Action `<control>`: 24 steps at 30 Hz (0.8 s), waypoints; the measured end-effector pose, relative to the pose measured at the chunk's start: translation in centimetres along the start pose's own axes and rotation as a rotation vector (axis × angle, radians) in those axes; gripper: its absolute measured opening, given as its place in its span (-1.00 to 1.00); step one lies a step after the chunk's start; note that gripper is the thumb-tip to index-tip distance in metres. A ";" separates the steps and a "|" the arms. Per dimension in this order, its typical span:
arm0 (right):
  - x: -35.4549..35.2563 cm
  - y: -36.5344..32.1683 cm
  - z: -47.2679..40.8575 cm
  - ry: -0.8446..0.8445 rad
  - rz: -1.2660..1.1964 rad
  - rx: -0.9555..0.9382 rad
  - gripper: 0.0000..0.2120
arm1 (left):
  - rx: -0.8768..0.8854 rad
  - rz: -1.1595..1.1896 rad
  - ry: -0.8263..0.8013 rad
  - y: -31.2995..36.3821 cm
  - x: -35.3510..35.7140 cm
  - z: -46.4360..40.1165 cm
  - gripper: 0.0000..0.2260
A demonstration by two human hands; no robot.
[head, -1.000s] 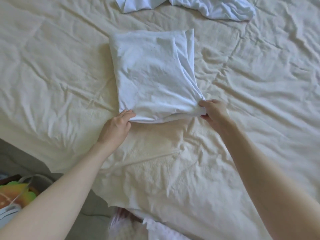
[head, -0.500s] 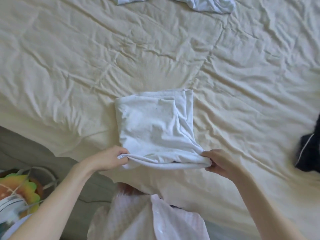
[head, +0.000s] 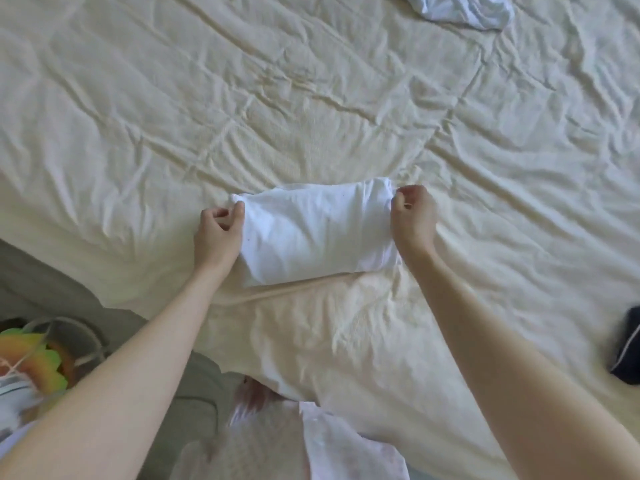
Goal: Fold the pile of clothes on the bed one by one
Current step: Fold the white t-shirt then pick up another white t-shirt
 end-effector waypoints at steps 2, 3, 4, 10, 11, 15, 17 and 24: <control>2.0 -0.6 3.7 -0.067 0.271 -0.384 -0.75 | 0.036 -0.050 -0.002 -0.9 0.9 1.8 -0.62; 3.2 -0.3 5.4 -0.123 0.376 -0.516 -0.68 | 0.082 -0.110 0.016 -1.1 1.2 2.7 -0.64; 4.2 0.1 6.6 -0.177 0.460 -0.610 -0.62 | 0.136 -0.190 0.051 -1.1 1.5 3.3 -0.65; 6.5 6.0 4.9 -0.458 0.865 -0.477 -0.48 | 0.282 -0.547 0.195 1.1 2.7 1.4 -0.68; 6.4 6.5 4.4 -0.471 0.886 -0.442 -0.48 | 0.253 -0.558 0.170 1.2 3.0 0.7 -0.68; 6.8 6.2 3.7 -0.553 0.805 -0.385 -0.49 | 0.123 -0.483 0.108 0.8 3.3 -0.4 -0.68; 6.3 5.1 3.9 -0.543 0.664 -0.412 -0.56 | 0.095 -0.428 0.106 0.3 3.0 -0.1 -0.67; -1.0 5.5 1.1 0.011 0.002 -0.003 -0.71 | 0.033 -0.122 0.094 -2.1 1.6 0.4 -0.78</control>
Point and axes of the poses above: each hand's wrist, its own z-axis away from the middle knuckle, its own x-axis out of the palm, y = z × x, the point moved 6 cm from there along -z, towards the middle knuckle, and after that the axes turned 13 degrees about -z, right-handed, at the moved point
